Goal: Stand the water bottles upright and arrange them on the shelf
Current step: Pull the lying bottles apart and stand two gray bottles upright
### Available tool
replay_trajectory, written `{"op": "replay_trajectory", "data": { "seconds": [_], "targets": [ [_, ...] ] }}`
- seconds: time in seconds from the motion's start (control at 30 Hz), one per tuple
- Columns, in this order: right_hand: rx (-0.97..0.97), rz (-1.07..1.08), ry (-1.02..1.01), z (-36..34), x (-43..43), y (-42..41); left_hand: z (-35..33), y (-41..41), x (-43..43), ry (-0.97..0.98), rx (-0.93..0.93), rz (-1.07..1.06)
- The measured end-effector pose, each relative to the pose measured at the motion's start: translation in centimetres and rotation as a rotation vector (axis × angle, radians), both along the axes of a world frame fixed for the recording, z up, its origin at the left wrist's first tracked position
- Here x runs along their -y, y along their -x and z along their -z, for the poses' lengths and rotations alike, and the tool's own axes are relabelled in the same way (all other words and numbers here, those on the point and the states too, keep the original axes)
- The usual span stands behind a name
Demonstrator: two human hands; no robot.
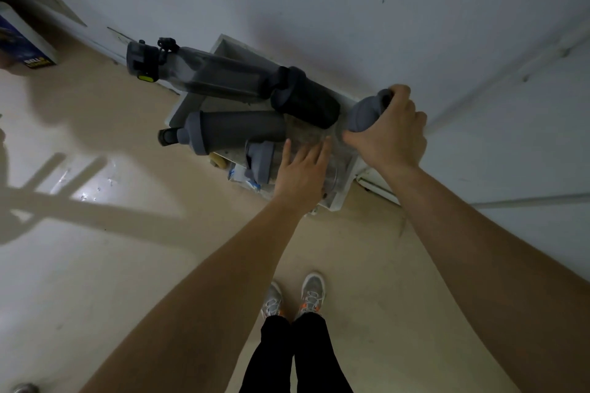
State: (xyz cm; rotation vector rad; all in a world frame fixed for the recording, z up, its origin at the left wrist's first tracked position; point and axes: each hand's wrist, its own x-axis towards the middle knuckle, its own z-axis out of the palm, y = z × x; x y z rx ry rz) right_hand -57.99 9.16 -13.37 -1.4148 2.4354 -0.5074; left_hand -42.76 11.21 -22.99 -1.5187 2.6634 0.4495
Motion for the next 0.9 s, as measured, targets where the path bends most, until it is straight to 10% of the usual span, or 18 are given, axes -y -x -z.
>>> {"op": "replay_trajectory", "data": {
  "seconds": [0.63,0.9],
  "targets": [
    [-0.163,-0.239,-0.098,0.2,1.6,-0.8,0.1,-1.1,1.1,0.056,0.024,-0.003],
    [-0.078,-0.319,0.339,-0.1,-5.5,-6.5,-2.5,-5.8,-1.7,0.162,-0.2,-0.457]
  ]
}}
